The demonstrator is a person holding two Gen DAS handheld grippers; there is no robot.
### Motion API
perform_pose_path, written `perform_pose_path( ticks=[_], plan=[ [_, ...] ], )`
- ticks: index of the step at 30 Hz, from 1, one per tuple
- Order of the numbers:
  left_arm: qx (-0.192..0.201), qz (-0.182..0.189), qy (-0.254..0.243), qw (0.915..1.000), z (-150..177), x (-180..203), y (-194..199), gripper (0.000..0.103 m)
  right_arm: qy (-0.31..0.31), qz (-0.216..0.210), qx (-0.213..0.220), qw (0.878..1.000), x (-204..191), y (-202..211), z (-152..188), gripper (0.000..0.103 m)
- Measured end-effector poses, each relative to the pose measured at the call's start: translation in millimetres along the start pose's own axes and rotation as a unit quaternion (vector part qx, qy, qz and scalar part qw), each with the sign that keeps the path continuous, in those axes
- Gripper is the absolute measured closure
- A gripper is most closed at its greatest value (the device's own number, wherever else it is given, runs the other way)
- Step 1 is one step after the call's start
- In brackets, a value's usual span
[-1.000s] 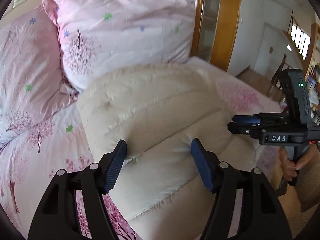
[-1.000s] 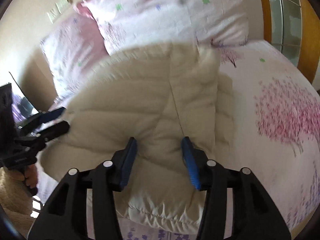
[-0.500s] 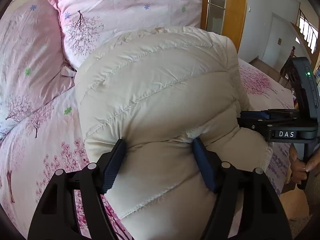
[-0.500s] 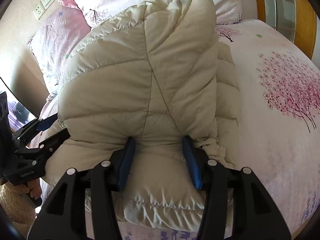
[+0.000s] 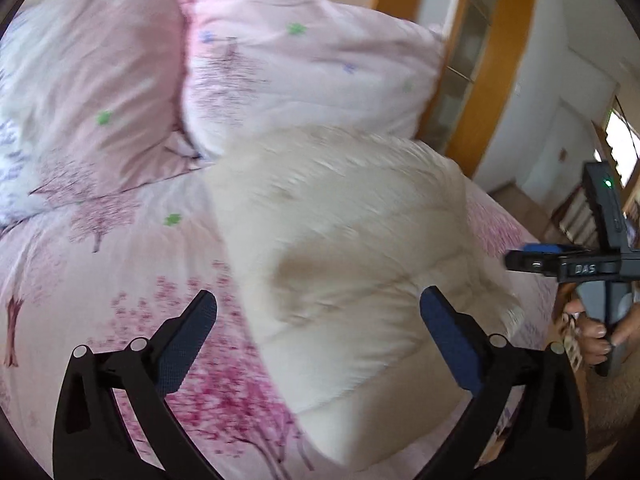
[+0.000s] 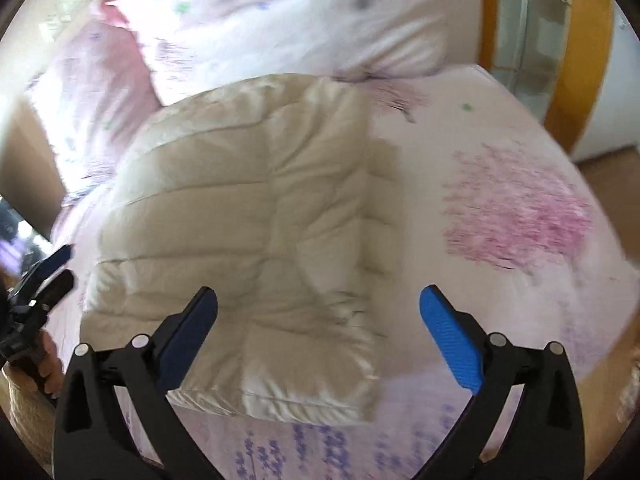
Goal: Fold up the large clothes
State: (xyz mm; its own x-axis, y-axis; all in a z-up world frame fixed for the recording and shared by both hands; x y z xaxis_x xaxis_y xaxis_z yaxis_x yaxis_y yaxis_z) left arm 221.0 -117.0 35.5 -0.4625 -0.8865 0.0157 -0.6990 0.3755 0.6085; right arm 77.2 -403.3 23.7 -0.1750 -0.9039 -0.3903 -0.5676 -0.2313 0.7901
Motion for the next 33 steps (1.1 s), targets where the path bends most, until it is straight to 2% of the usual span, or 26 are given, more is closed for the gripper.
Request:
perform_pose_path(
  ticks=[2, 4, 5, 6, 9, 11, 14, 16, 19, 23, 26, 33],
  plan=[
    [-0.018, 0.011, 0.035, 0.9992, -4.4, -16.7, -6.8, 0.001, -0.01, 0.023, -0.019, 0.999, 8.7, 1.5, -6.5, 0.002],
    [-0.033, 0.036, 0.071, 0.9963, -5.3, -27.9, -15.1, 0.001, -0.012, 0.032, 0.014, 0.999, 17.8, 7.8, -14.8, 0.002],
    [-0.042, 0.05, 0.093, 0.9936, -4.8, -33.4, -20.1, 0.001, -0.01, 0.009, 0.045, 0.999, 20.0, 10.7, -21.1, 0.002],
    [-0.052, 0.07, 0.12, 0.989, -3.4, -39.7, -26.5, 0.001, -0.011, -0.039, 0.067, 0.997, 21.0, 10.5, -25.5, 0.002],
    [-0.055, 0.117, 0.154, 0.9796, -0.7, -45.6, -35.4, 0.001, -0.062, -0.156, 0.052, 0.984, 31.9, -7.7, -28.2, 0.002],
    [-0.046, 0.143, 0.159, 0.9758, 0.5, -44.0, -35.8, 0.001, -0.088, -0.171, 0.04, 0.98, 45.7, -21.1, -29.1, 0.002],
    [-0.046, 0.156, 0.156, 0.9743, -0.6, -40.9, -38.0, 0.001, -0.143, -0.159, 0.013, 0.977, 71.1, -43.3, -26.6, 0.002],
    [-0.076, 0.154, 0.156, 0.9727, -0.9, -38.6, -46.3, 0.001, -0.168, -0.171, 0.002, 0.971, 81.1, -54.0, -25.2, 0.002],
    [-0.106, 0.177, 0.173, 0.9632, -2.0, -35.8, -59.4, 0.001, -0.181, -0.22, -0.004, 0.958, 85.3, -63.8, -26.4, 0.002],
    [-0.109, 0.173, 0.163, 0.9652, -2.1, -31.5, -67.4, 0.001, -0.196, -0.276, -0.005, 0.941, 86.5, -73.7, -32.0, 0.002],
    [-0.118, 0.174, 0.161, 0.9643, -0.4, -29.2, -73.3, 0.001, -0.196, -0.281, -0.012, 0.939, 89.8, -80.3, -36.5, 0.002],
    [-0.158, 0.2, 0.177, 0.9505, 2.6, -24.8, -93.3, 0.004, -0.186, -0.297, -0.03, 0.936, 75.4, -90.4, -43.2, 0.002]
  ],
)
Point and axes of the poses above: each gripper's, at about its wrist camera, not at the fingertips, and y roughly against the way its jaws point, x to its right, z to its underside, the point moved 7 cm from there along -y, roughly the way its jaws point, and after that the axes turned 15 degrees about -z, right-handed, at the moved point
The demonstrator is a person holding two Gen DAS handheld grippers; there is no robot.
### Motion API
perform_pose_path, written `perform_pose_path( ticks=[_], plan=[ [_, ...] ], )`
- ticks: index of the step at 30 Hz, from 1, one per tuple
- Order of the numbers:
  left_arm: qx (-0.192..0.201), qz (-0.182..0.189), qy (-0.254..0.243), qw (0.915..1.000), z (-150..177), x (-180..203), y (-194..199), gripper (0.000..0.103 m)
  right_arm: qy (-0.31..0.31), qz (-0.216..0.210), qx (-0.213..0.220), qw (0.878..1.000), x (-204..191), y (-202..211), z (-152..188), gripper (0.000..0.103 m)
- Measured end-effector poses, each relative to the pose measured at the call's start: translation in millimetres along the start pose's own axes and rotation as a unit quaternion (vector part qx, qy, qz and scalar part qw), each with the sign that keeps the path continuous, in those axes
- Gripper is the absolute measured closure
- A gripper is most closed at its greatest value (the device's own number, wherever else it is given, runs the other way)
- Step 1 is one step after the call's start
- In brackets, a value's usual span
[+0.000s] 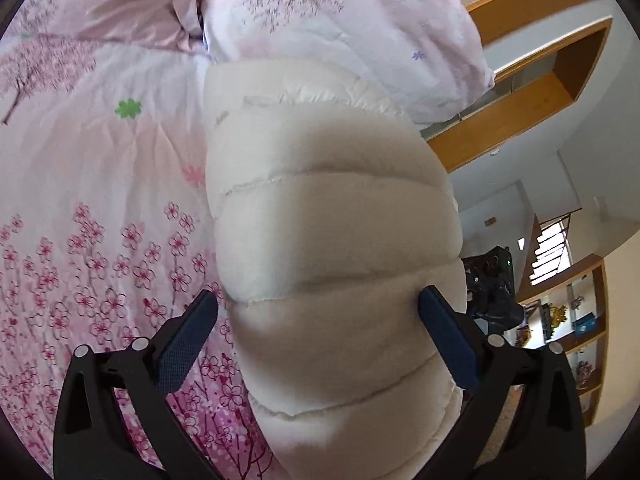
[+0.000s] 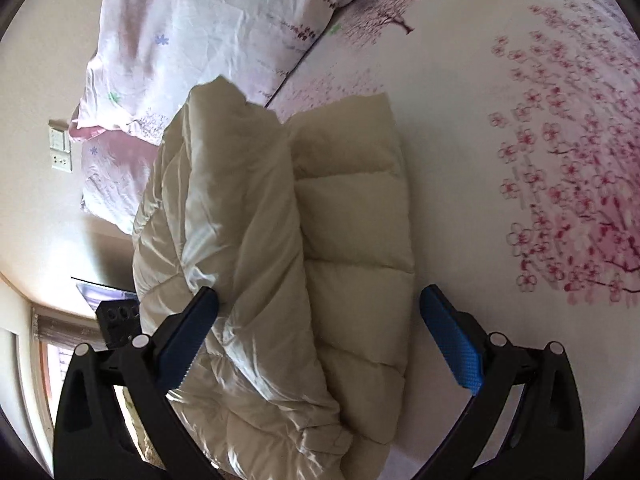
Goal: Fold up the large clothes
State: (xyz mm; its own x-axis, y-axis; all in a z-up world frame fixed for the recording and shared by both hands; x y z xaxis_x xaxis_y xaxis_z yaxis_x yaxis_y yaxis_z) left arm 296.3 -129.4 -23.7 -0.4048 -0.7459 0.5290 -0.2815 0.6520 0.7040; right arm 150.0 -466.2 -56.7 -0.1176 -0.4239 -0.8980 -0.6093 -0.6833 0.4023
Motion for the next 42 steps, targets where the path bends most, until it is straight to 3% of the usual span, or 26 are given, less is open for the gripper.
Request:
perform_pose_path(
  ticks=[7, 15, 19, 24, 29, 36, 42],
  plan=[
    [-0.024, 0.027, 0.018, 0.9992, -2.3, 1.3, -12.9, 0.004, 0.017, -0.009, -0.042, 0.999, -12.9, -21.2, 8.1, 0.002],
    [-0.048, 0.063, 0.044, 0.9959, -1.0, -4.6, -21.4, 0.008, 0.04, -0.059, -0.129, 0.989, -35.0, -60.2, 25.7, 0.002],
    [-0.052, 0.076, 0.053, 0.9944, 0.9, -6.2, -25.1, 0.012, 0.051, -0.06, -0.129, 0.989, -40.5, -68.3, 27.2, 0.002],
    [-0.038, 0.088, 0.055, 0.9939, 2.2, -5.5, -21.5, 0.034, 0.035, -0.082, -0.103, 0.991, -38.4, -63.2, 28.8, 0.039],
    [-0.015, 0.1, 0.045, 0.9939, 7.9, -6.8, -5.5, 0.049, 0.05, -0.091, -0.078, 0.992, -55.4, -58.7, 29.2, 0.061],
    [0.025, 0.115, 0.047, 0.9919, 6.4, -14.6, 29.6, 0.054, 0.087, -0.115, -0.069, 0.987, -97.0, -61.3, 28.2, 0.069],
    [0.087, 0.077, 0.053, 0.9918, -9.7, -49.7, 82.5, 0.054, 0.13, -0.13, -0.085, 0.979, -141.4, -107.4, 22.6, 0.069]
  ],
)
Point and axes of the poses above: each gripper's, at about its wrist camera, not at the fingertips, and y roughly against the way its jaws point, x to its right, z to its underside, the point moved 7 cm from there along -y, roughly the way its jaws point, and after that the axes turned 15 degrees about -z, right-handed, at the moved point
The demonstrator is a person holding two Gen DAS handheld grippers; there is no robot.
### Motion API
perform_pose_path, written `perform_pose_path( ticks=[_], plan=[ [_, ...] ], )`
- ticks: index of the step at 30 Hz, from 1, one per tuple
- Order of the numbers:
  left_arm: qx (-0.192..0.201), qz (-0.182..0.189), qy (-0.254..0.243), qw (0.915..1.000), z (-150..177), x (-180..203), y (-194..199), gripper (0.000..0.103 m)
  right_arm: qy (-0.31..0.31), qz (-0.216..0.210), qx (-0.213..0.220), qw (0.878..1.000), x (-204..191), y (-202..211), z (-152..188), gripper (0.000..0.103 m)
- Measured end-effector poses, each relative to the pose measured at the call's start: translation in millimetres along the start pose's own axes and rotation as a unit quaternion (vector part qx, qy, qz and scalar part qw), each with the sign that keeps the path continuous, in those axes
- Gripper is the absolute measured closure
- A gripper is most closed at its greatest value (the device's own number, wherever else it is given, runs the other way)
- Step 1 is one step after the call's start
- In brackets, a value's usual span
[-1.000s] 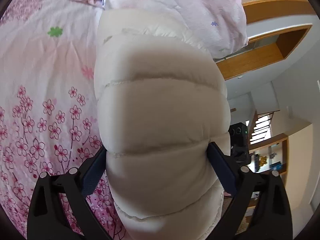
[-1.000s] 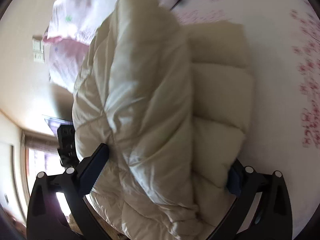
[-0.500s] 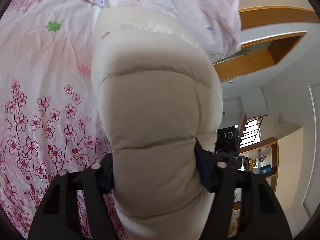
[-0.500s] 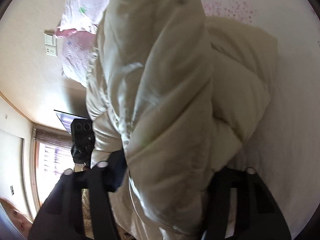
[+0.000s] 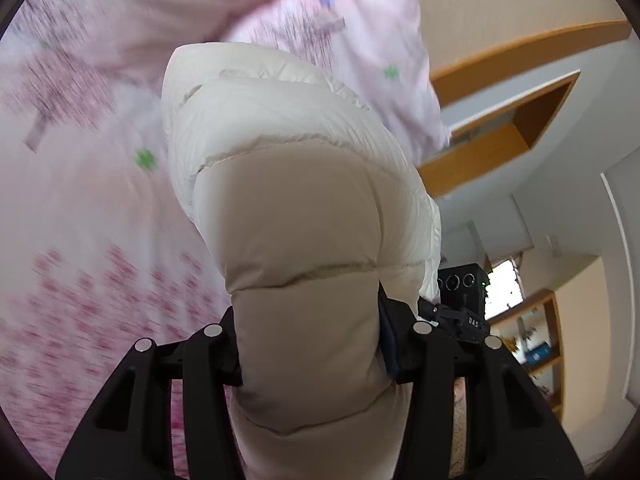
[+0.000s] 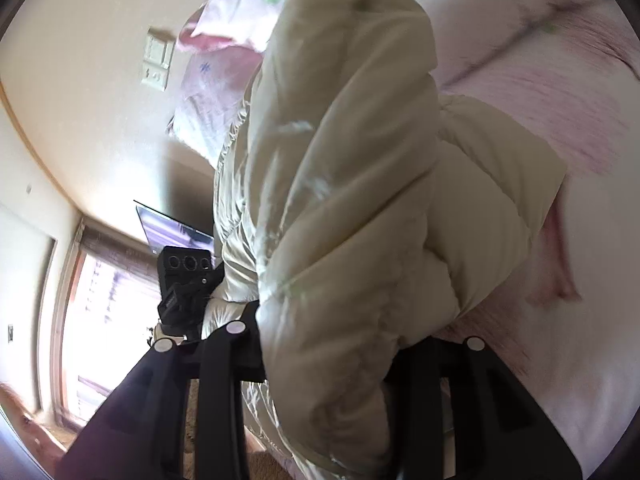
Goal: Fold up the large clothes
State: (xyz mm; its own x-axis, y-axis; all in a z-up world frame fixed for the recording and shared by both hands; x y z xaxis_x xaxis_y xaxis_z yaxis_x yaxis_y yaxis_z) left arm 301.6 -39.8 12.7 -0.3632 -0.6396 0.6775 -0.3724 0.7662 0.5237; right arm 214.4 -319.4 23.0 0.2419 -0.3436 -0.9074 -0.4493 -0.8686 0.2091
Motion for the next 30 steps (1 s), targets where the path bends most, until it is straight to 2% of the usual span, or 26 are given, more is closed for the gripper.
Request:
perform_pose_path(
  ticks=[5, 7, 10, 13, 16, 18, 20, 23, 24, 25, 26, 27, 29, 30],
  plan=[
    [0.038, -0.048, 0.01, 0.9981, -24.2, -35.3, 33.3, 0.054, 0.02, -0.002, -0.018, 1.0, -5.3, -59.6, -24.2, 0.069],
    [0.044, -0.066, 0.016, 0.9967, -29.6, -48.1, 39.4, 0.054, 0.014, 0.003, -0.028, 1.0, 1.3, -78.3, -23.4, 0.069],
    [0.038, -0.102, 0.026, 0.9937, -31.3, -73.5, 39.6, 0.054, -0.01, 0.025, -0.045, 0.999, 17.1, -103.4, -17.1, 0.068],
    [0.025, -0.113, 0.048, 0.9921, -27.2, -98.0, 34.8, 0.053, -0.048, 0.043, -0.049, 0.997, 36.5, -121.9, -13.8, 0.059],
    [0.021, -0.125, 0.058, 0.9903, -25.0, -112.9, 30.8, 0.043, -0.069, 0.058, -0.043, 0.995, 44.6, -126.8, -13.8, 0.045],
    [0.021, -0.143, 0.061, 0.9876, -24.8, -116.5, 31.4, 0.03, -0.068, 0.079, -0.044, 0.994, 45.4, -124.7, -12.4, 0.033],
    [0.03, -0.167, 0.056, 0.9839, -25.6, -116.7, 38.5, 0.022, -0.06, 0.098, -0.041, 0.993, 37.3, -125.7, -11.3, 0.03],
    [0.068, -0.213, 0.039, 0.974, -29.1, -111.5, 60.9, 0.016, -0.021, 0.153, -0.01, 0.988, 25.2, -102.8, -13.9, 0.027],
    [0.087, -0.233, 0.027, 0.9682, -29.5, -107.6, 72.1, 0.015, -0.007, 0.17, 0.0, 0.985, 20.9, -96.3, -14.2, 0.025],
    [0.102, -0.247, 0.015, 0.9635, -28.8, -102.2, 80.5, 0.014, 0.029, 0.209, 0.027, 0.977, 8.8, -82.3, -14.6, 0.025],
    [0.117, -0.26, 0.002, 0.9585, -26.6, -96.3, 88.5, 0.011, 0.054, 0.23, 0.043, 0.971, -1.0, -74.7, -12.7, 0.025],
    [0.131, -0.273, -0.014, 0.9531, -23.5, -86.6, 94.9, 0.009, 0.103, 0.255, 0.068, 0.959, -19.4, -65.5, -10.0, 0.025],
    [0.156, -0.311, -0.056, 0.9357, -10.2, -64.3, 103.6, 0.001, 0.174, 0.26, 0.086, 0.946, -48.7, -63.0, 1.4, 0.026],
    [0.164, -0.322, -0.073, 0.9297, -5.7, -53.9, 102.9, 0.001, 0.195, 0.255, 0.082, 0.944, -58.6, -66.6, 10.9, 0.027]
  ],
)
Point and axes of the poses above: each gripper's, at about its wrist camera, not at the fingertips, and y roughly against the way its jaws point, x to its right, z to its underside, the point moved 7 cm from there along -y, roughly the way its jaws point, and after that the axes turned 15 degrees about -z, right-handed, at the moved point
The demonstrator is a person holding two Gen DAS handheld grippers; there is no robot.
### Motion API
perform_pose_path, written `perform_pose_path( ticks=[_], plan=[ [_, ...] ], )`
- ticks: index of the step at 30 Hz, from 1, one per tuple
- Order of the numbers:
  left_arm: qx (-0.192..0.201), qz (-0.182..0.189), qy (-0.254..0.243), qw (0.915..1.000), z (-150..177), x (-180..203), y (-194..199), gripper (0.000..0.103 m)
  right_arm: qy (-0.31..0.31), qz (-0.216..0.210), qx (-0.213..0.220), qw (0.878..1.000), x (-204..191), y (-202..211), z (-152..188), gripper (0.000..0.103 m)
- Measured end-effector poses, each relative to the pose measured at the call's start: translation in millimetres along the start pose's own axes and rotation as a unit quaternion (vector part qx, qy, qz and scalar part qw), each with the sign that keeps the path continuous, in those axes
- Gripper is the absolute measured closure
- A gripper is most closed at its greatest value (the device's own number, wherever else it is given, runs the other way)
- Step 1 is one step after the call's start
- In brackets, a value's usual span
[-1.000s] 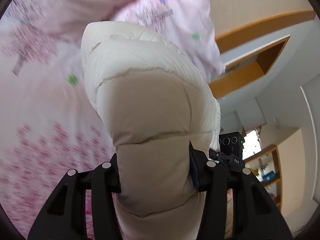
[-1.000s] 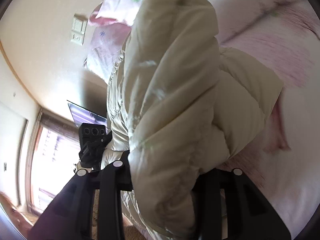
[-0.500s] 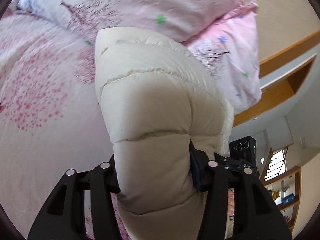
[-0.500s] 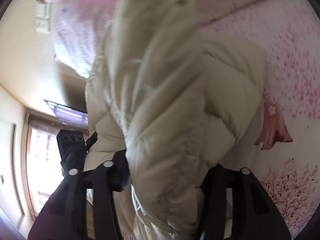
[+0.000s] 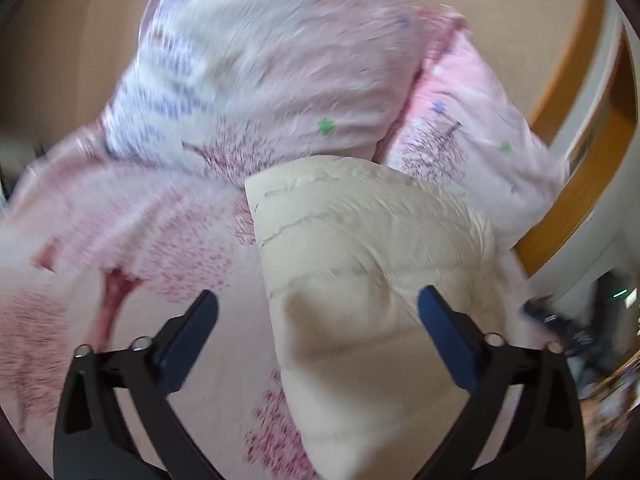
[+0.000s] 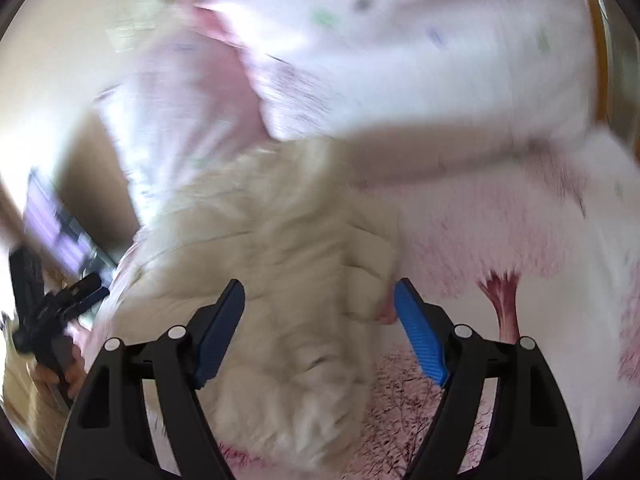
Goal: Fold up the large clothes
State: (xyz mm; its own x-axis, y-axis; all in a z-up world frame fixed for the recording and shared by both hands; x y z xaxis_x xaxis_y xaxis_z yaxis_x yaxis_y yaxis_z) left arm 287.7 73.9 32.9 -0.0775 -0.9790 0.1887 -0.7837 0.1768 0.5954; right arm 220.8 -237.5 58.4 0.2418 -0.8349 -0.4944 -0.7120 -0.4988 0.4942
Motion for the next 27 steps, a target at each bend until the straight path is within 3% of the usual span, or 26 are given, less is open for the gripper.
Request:
perform_pose_path(
  ticks=[3, 10, 15, 21, 23, 27],
  plan=[
    [0.034, -0.016, -0.064, 0.9973, 15.8, 30.7, 19.9, 0.001, 0.071, -0.006, -0.018, 0.997, -32.4, 3.5, 24.2, 0.033],
    [0.046, -0.045, -0.175, 0.9825, 55.8, 73.0, 23.8, 0.001, 0.081, 0.0, -0.079, 0.994, -24.3, -7.8, 74.5, 0.034],
    [-0.014, -0.043, -0.193, 0.9802, 82.2, 77.4, -9.3, 0.001, 0.055, 0.014, -0.122, 0.991, -4.2, -41.4, 102.8, 0.034],
    [-0.016, -0.061, -0.206, 0.9764, 87.2, 77.5, -22.1, 0.001, 0.05, 0.011, -0.136, 0.989, 1.7, -48.6, 97.9, 0.032],
    [-0.015, -0.06, -0.201, 0.9778, 86.4, 76.0, -19.3, 0.001, 0.013, -0.027, -0.098, 0.995, 2.7, -34.5, 73.6, 0.031],
    [-0.02, -0.057, -0.191, 0.9797, 84.9, 74.2, -18.3, 0.001, -0.059, -0.04, -0.009, 0.997, 28.9, -13.8, 17.8, 0.027]
  ],
)
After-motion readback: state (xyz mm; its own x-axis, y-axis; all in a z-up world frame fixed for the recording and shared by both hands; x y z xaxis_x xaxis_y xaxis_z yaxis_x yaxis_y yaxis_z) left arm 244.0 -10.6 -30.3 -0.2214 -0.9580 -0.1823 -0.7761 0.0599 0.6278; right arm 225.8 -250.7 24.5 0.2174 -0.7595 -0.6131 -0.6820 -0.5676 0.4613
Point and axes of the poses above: each gripper's, at about its wrist camera, not at the fingertips, and y roughly against the way its jaws point, x to its right, z to its underside, the point moved 7 cm from there along -y, roughly the way its jaws point, and after that the axes turned 15 degrees about -z, right-handed, at the moved point
